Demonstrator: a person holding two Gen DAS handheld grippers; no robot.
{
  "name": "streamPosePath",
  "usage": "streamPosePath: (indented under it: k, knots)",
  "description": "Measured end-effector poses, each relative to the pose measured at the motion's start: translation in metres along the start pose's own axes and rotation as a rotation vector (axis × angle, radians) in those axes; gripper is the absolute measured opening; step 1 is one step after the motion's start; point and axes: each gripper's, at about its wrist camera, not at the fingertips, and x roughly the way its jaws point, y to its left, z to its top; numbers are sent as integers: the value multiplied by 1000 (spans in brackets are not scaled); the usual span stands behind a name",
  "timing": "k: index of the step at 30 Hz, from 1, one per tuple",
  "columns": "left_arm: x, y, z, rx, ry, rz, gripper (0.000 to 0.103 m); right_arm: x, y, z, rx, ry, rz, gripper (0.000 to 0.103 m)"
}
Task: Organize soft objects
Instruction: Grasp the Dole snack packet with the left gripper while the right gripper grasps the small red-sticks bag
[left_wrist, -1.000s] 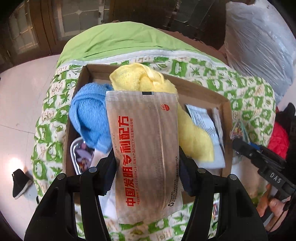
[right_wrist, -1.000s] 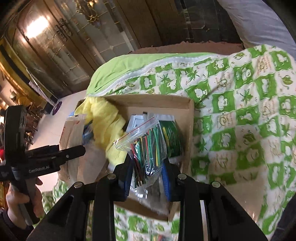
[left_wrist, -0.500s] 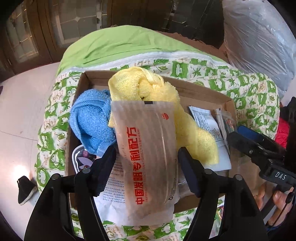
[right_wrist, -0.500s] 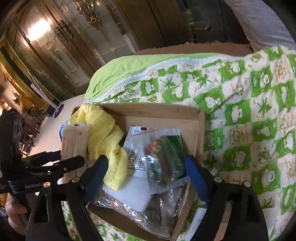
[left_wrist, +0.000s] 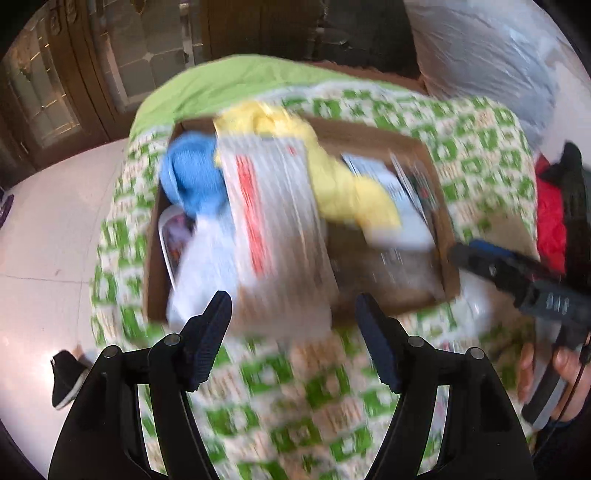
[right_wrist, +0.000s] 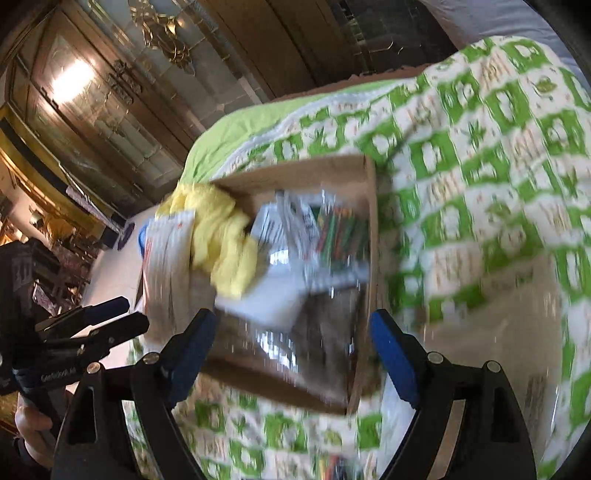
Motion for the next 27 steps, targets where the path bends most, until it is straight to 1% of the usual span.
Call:
streamPosePath:
  k: [2, 7, 10, 15, 19, 23, 25, 27]
  knots:
    - [1, -7, -17, 17, 18, -8, 70, -2, 4, -7, -9, 13, 3, 86]
    - [3, -23, -52, 65, 45, 25, 70, -4, 14, -21, -40, 33, -3, 86]
    - [0, -28, -59, 70, 42, 23, 70, -5, 14, -28, -41, 48, -5, 86]
    - [-5, -26, -70, 49, 44, 3, 70, -12, 11, -39, -36, 81, -6, 86]
    - [2, -31, -84, 55, 80, -37, 70, -18, 6, -51, -21, 134, 6, 86]
    - [17, -52, -96, 119, 137, -79, 70, -24, 0, -60, -3, 174, 12, 89]
    - [23, -66, -102, 161, 167, -121, 70, -27, -2, -62, -5, 196, -6, 89]
    - [28, -81, -109, 203, 195, -168, 70, -26, -2, -66, -8, 242, -19, 89]
